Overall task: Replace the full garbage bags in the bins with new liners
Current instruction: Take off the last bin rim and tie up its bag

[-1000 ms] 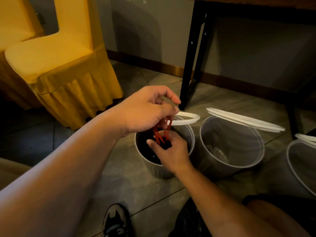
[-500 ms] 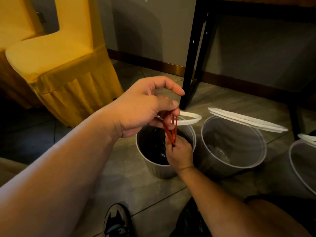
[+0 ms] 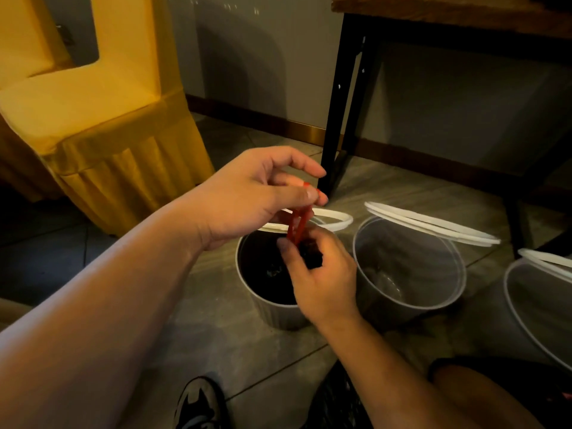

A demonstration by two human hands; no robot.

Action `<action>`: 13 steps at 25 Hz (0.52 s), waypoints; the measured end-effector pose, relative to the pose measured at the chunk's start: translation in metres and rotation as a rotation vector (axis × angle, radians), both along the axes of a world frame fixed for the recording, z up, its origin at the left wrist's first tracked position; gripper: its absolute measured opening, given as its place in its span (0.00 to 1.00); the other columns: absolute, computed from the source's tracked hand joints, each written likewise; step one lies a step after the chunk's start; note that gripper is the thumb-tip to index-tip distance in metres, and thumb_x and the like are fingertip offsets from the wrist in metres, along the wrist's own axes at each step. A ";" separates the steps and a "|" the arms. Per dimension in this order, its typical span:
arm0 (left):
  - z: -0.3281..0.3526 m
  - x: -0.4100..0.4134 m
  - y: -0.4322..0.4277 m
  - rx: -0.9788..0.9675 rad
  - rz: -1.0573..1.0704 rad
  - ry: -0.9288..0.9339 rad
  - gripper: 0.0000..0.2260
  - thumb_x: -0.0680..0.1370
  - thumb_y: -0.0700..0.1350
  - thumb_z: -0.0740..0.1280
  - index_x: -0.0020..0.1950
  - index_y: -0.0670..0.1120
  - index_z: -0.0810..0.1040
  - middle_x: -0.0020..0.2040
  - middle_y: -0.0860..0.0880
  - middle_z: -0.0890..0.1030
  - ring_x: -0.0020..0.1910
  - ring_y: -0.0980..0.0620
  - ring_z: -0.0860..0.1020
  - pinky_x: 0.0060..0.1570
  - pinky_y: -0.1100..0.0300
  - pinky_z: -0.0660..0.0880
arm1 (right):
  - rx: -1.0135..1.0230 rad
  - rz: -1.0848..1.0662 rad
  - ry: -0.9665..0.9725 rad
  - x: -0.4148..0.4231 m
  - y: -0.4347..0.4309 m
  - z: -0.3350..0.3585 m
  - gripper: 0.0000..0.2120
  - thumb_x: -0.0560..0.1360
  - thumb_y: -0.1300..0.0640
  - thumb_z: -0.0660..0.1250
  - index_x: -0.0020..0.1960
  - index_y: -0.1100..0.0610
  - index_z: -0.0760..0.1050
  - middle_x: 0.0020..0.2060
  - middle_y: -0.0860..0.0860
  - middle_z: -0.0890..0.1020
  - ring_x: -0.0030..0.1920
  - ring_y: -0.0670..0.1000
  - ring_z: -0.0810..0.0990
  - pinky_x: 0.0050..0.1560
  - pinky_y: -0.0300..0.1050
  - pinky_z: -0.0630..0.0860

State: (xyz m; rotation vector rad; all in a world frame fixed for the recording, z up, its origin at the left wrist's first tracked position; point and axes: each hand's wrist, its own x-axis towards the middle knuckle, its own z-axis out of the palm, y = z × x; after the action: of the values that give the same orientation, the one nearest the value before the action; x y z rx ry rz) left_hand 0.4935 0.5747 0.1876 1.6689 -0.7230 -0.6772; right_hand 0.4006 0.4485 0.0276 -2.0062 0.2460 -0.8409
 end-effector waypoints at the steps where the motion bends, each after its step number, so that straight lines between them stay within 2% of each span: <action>1: 0.001 0.002 0.001 0.021 -0.023 0.005 0.15 0.79 0.36 0.71 0.63 0.50 0.80 0.52 0.46 0.88 0.53 0.49 0.87 0.52 0.52 0.83 | 0.031 0.011 -0.019 0.000 -0.003 0.008 0.11 0.78 0.40 0.70 0.53 0.46 0.80 0.46 0.42 0.84 0.49 0.44 0.82 0.49 0.45 0.80; 3: 0.006 0.007 0.006 0.105 -0.037 -0.024 0.21 0.76 0.33 0.73 0.65 0.51 0.79 0.51 0.46 0.89 0.52 0.49 0.87 0.51 0.54 0.84 | 0.123 0.072 0.004 -0.003 -0.012 0.017 0.07 0.80 0.43 0.69 0.49 0.45 0.80 0.41 0.43 0.83 0.43 0.45 0.83 0.43 0.46 0.80; 6: 0.007 0.015 0.013 0.366 0.073 -0.163 0.24 0.75 0.34 0.76 0.66 0.54 0.77 0.46 0.52 0.89 0.47 0.53 0.88 0.53 0.52 0.84 | 0.276 0.093 0.075 -0.012 -0.031 0.019 0.11 0.78 0.38 0.69 0.46 0.46 0.81 0.37 0.45 0.83 0.38 0.41 0.80 0.41 0.41 0.77; 9: 0.003 0.019 0.013 0.701 0.248 -0.409 0.17 0.75 0.42 0.76 0.61 0.55 0.80 0.44 0.55 0.87 0.46 0.55 0.85 0.52 0.54 0.82 | 0.352 -0.025 0.101 -0.021 -0.051 0.020 0.15 0.76 0.35 0.67 0.46 0.46 0.82 0.36 0.47 0.83 0.36 0.43 0.79 0.40 0.44 0.78; 11: 0.005 0.016 0.010 0.969 0.219 -0.669 0.08 0.76 0.47 0.74 0.55 0.53 0.85 0.43 0.55 0.84 0.46 0.52 0.83 0.48 0.56 0.81 | 0.333 -0.125 0.147 -0.026 -0.066 0.024 0.17 0.76 0.35 0.66 0.46 0.47 0.81 0.37 0.49 0.84 0.38 0.47 0.81 0.43 0.53 0.81; 13: 0.003 0.015 0.006 1.143 0.129 -0.863 0.06 0.79 0.50 0.70 0.51 0.53 0.87 0.41 0.54 0.83 0.46 0.51 0.82 0.46 0.56 0.80 | 0.242 -0.208 0.216 -0.031 -0.083 0.031 0.17 0.75 0.34 0.64 0.46 0.47 0.81 0.37 0.48 0.84 0.39 0.47 0.83 0.45 0.54 0.81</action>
State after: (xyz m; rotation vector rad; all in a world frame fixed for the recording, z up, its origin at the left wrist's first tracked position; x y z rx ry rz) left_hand 0.5081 0.5809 0.1902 3.1229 -0.8502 -0.2073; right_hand 0.3696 0.3658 0.0587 -1.8624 0.6588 -0.6842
